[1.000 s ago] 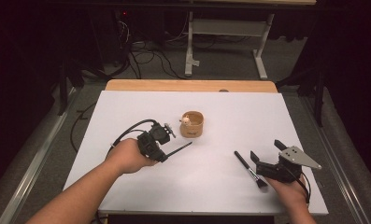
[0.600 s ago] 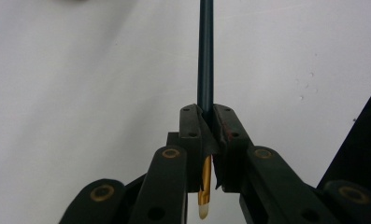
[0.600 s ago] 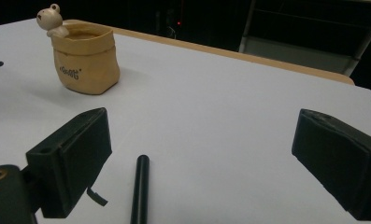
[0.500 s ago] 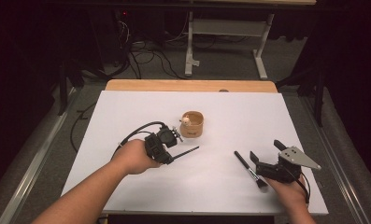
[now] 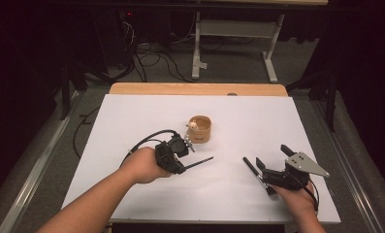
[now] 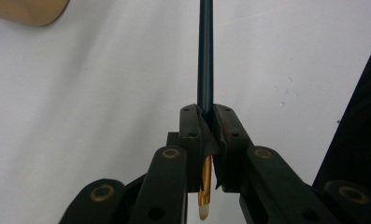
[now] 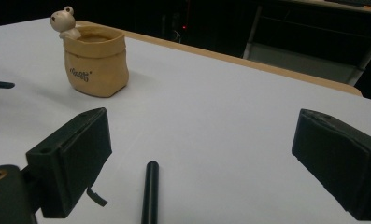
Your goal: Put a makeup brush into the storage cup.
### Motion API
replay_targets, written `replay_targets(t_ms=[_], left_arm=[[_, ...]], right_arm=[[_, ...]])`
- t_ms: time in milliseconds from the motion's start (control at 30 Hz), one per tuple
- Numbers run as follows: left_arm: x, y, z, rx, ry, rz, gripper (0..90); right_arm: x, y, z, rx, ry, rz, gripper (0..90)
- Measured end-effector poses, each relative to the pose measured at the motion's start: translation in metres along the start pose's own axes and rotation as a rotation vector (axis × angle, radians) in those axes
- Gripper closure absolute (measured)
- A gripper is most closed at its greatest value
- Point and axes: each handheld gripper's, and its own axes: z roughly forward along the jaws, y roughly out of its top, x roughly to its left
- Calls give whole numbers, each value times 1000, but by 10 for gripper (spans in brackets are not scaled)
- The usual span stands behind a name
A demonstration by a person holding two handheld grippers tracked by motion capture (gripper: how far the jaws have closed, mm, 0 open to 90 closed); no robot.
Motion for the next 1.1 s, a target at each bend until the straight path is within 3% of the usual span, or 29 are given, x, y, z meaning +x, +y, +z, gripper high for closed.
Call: replay_targets(t_ms=[267, 333, 633, 867, 1100], left_arm=[[-2, 2, 3, -4, -2, 15, 828], [-2, 2, 2, -7, -6, 18, 828], [-2, 4, 0, -8, -5, 18, 828], [-2, 5, -1, 3, 4, 22, 828], [-1, 4, -2, 4, 8, 26, 828]], right_arm=[[3, 2, 5, 1, 15, -3, 67], [3, 5, 6, -6, 16, 16, 73], [3, 29, 12, -36, -39, -6, 86], [4, 41, 30, -20, -70, -59, 94], [5, 35, 33, -1, -89, -117, 105]])
